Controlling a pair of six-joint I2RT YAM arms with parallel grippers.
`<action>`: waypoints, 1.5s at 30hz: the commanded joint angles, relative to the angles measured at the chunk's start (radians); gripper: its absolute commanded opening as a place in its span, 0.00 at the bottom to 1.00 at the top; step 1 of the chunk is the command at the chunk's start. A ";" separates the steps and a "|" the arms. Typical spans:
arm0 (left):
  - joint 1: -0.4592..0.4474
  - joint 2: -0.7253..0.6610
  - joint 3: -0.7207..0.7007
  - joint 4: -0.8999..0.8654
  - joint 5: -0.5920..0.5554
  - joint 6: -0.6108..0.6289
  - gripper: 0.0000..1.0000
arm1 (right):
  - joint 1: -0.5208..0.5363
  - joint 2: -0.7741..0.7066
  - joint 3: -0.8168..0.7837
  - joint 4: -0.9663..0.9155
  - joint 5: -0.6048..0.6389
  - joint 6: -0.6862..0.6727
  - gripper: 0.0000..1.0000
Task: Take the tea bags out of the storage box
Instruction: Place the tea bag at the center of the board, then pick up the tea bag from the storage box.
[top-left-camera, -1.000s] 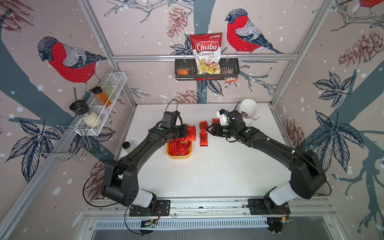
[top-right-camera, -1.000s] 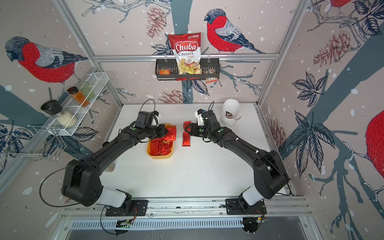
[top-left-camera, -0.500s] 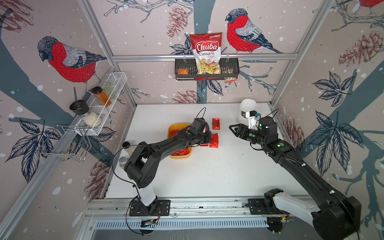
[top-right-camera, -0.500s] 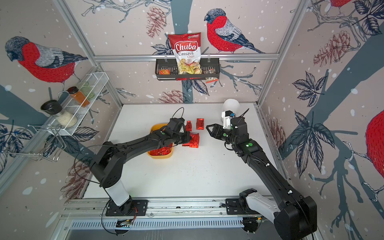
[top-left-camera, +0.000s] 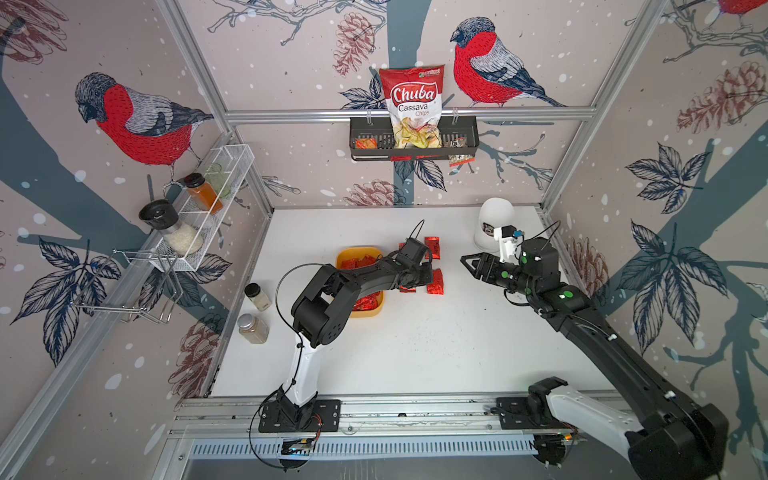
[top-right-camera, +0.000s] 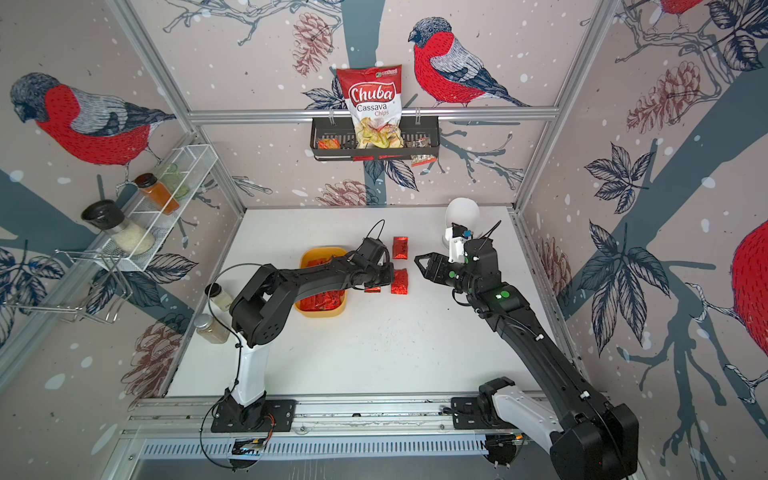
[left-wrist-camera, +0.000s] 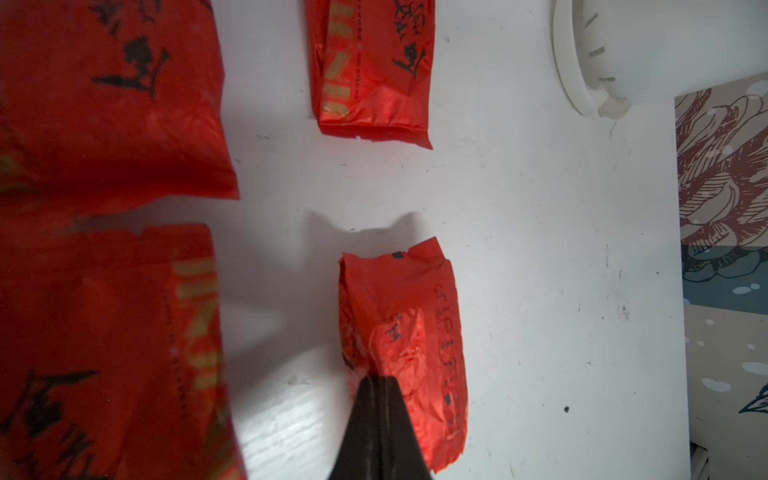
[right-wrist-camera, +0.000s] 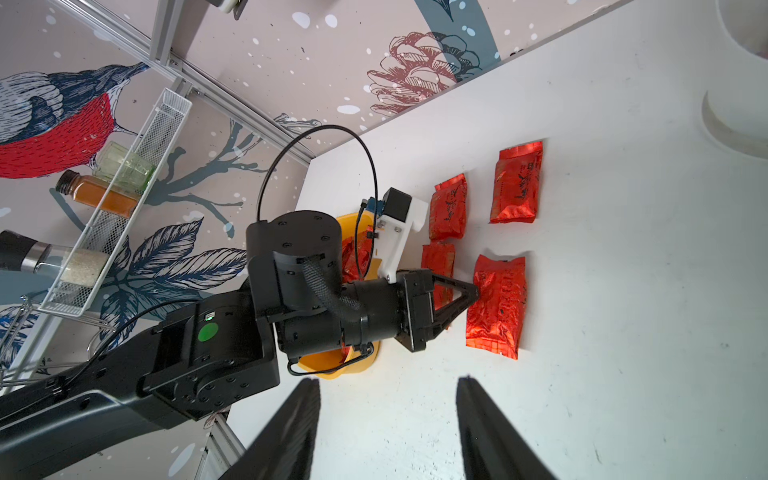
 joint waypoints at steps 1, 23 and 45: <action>0.000 0.012 0.014 0.027 -0.009 0.000 0.00 | -0.001 0.000 -0.007 0.000 -0.015 -0.018 0.58; 0.157 -0.460 -0.165 -0.214 -0.115 0.188 0.25 | 0.228 0.307 0.196 0.054 0.077 -0.007 0.57; 0.267 -0.396 -0.283 -0.220 -0.119 0.270 0.21 | 0.329 0.544 0.325 0.058 0.045 -0.025 0.52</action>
